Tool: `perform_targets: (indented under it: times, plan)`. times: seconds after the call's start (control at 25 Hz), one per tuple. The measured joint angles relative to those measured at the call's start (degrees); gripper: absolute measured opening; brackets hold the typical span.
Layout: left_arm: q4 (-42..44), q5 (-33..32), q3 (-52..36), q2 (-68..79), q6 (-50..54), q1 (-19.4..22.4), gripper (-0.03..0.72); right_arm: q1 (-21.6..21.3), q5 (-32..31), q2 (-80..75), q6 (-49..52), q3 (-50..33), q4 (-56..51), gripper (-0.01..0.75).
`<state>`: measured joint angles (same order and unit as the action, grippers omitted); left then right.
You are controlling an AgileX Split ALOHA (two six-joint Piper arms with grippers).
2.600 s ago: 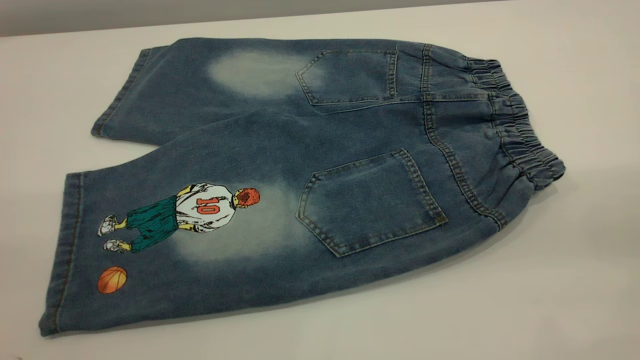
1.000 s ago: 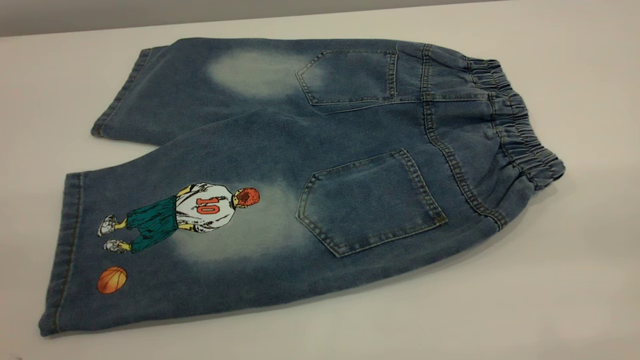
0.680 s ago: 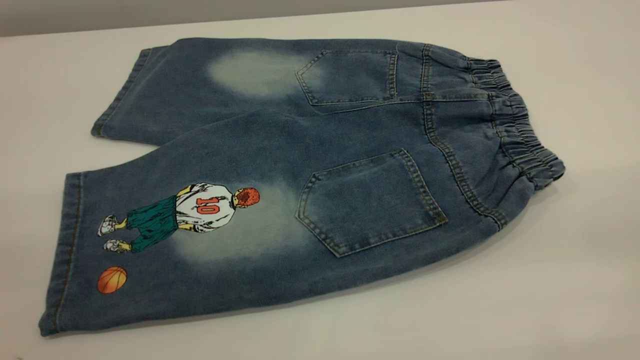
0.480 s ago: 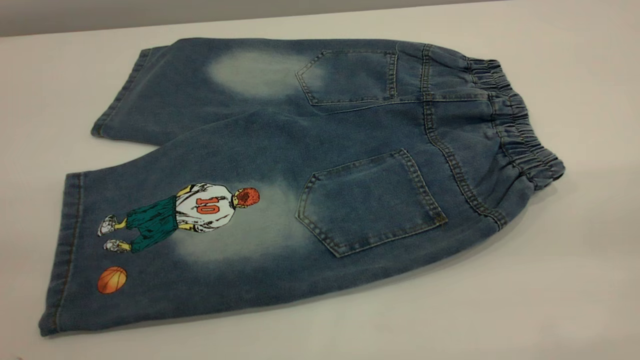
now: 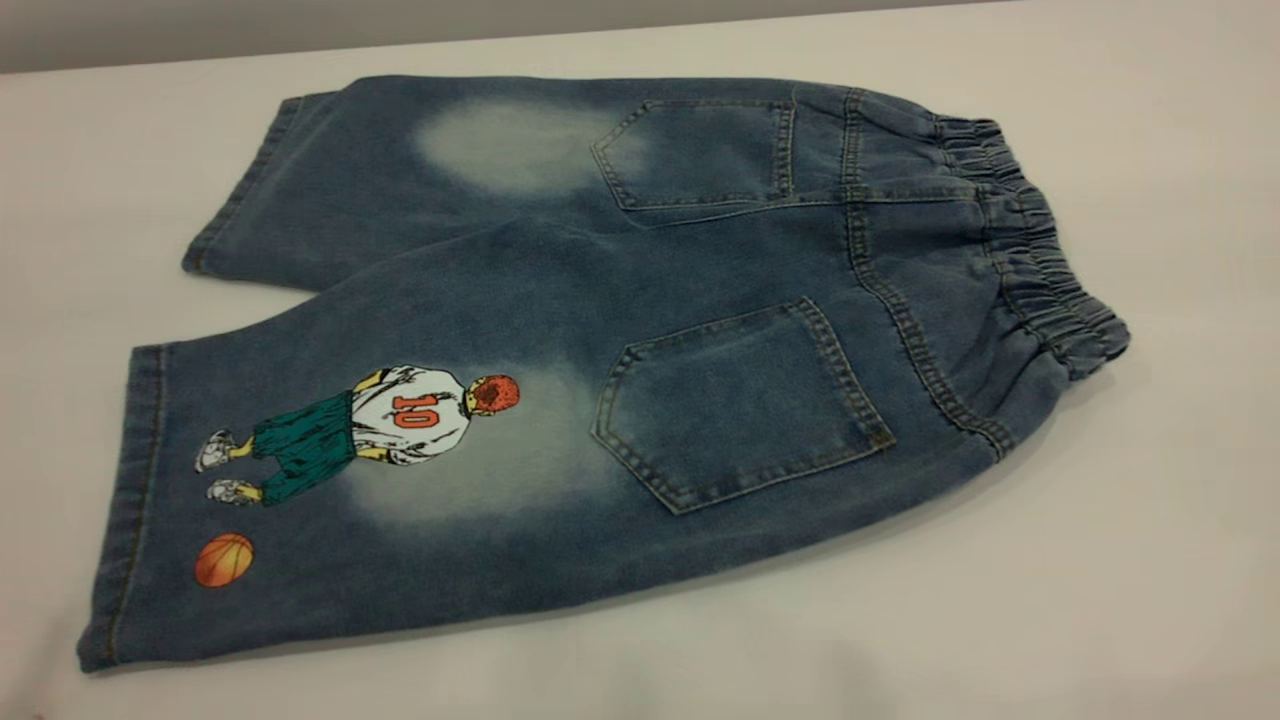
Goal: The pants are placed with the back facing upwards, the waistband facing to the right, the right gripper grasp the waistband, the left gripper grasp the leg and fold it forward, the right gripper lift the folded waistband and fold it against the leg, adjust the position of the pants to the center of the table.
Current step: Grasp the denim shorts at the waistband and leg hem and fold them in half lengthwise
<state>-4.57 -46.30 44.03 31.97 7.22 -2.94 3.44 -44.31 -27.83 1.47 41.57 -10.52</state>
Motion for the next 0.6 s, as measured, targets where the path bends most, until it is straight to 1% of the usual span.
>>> perform_targets:
  times: [0.08, 0.16, 0.24, 0.36, 0.48, 0.6]
  plan:
    - [0.0, 2.15, 1.39, 5.02, 0.0, 0.0, 0.498, 0.0, 1.03, -5.43, -0.26, 2.76, -1.7, 0.568]
    - [-0.23, 5.59, 1.53, 10.31, 0.0, 0.0, 0.498, 0.0, 0.92, -11.01, -0.97, 5.31, -3.02, 0.568]
    - [-1.93, 9.01, 1.53, 15.03, 0.0, 0.0, 0.498, 0.0, 0.92, -17.05, -1.47, 7.53, -4.41, 0.568]
    - [-4.94, 14.12, 1.53, 21.92, -0.69, 0.0, 0.498, 0.0, 0.93, -25.35, -4.66, 8.6, -8.69, 0.568]
    - [-7.59, 18.66, 1.48, 28.34, -2.95, -0.07, 0.498, 0.0, 0.38, -32.67, -10.74, 9.38, -14.23, 0.568]
    - [-10.29, 22.63, 1.48, 33.9, -6.24, -0.07, 0.498, 0.0, -0.84, -40.38, -17.41, 9.85, -21.97, 0.568]
